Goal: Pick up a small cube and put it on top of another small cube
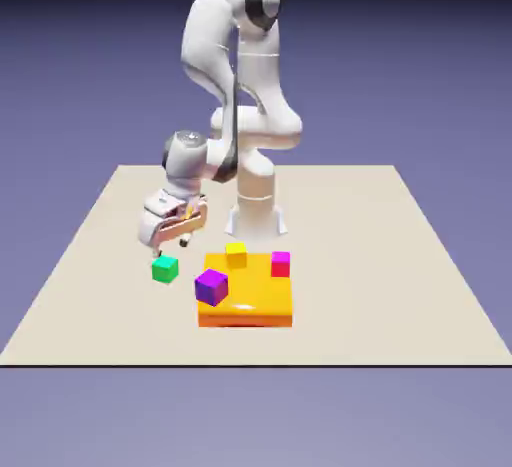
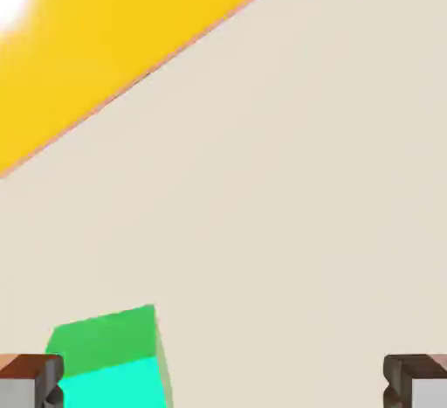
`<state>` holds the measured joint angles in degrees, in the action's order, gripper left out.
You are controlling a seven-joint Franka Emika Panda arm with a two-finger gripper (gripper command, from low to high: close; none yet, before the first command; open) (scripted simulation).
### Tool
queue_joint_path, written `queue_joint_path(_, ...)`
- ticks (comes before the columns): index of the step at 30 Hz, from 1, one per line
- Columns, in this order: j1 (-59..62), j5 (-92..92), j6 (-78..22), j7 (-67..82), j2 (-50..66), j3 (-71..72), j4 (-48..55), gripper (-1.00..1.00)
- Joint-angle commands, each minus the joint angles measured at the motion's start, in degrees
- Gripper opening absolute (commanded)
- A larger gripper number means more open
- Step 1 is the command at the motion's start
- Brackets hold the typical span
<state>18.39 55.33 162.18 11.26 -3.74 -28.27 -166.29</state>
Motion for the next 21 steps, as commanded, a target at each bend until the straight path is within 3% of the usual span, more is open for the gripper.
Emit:
queue_joint_path(1, 0.4, 1.7, -0.4, 1.6, 0.9, -0.9, -0.2, 0.00)
queue_joint_path(14, -12.3, 16.9, 18.6, -16.7, 25.1, -15.5, 7.5, 0.00)
queue_joint_path(15, -12.3, 17.0, 18.6, -16.7, 25.1, -15.5, 7.5, -1.00)
queue_joint_path(21, -6.9, 10.4, 10.5, -8.9, 14.7, -9.2, 4.2, -1.00)
